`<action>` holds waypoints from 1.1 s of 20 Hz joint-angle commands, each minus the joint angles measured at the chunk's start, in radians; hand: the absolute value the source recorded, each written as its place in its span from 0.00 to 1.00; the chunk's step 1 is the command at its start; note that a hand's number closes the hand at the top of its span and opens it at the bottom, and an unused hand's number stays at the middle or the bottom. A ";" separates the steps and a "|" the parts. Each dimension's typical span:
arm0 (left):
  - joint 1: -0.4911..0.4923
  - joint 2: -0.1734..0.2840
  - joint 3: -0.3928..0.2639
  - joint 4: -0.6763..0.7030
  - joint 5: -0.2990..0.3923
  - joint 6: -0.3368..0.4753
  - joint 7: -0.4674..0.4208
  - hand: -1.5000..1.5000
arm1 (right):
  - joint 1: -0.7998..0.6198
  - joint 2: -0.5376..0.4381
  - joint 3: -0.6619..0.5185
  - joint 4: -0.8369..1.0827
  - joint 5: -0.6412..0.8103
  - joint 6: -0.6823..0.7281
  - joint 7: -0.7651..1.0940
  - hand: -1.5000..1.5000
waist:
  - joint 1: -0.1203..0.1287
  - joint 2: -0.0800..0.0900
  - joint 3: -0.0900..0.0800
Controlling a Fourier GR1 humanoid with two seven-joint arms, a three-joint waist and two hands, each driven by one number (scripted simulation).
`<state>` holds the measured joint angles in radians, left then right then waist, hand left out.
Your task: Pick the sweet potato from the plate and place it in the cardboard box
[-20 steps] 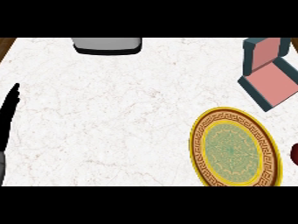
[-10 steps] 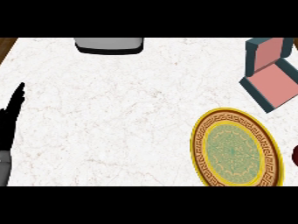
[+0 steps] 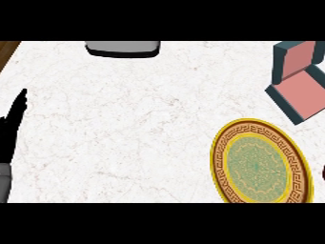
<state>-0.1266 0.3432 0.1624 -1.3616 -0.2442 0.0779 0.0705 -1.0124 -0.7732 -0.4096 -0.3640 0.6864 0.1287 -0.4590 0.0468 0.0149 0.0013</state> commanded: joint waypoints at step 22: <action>-0.138 0.000 -0.004 0.069 -0.008 -0.023 0.033 0.50 | -0.111 0.147 -0.052 0.211 -0.006 -0.165 0.126 0.00 | 0.040 0.030 0.004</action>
<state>-0.2270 0.3295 0.1448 -1.3157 -0.2651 0.0721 0.0874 -1.1082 -0.6181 -0.4403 -0.1432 0.7009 -0.0392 -0.3030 0.0840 0.0415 0.0051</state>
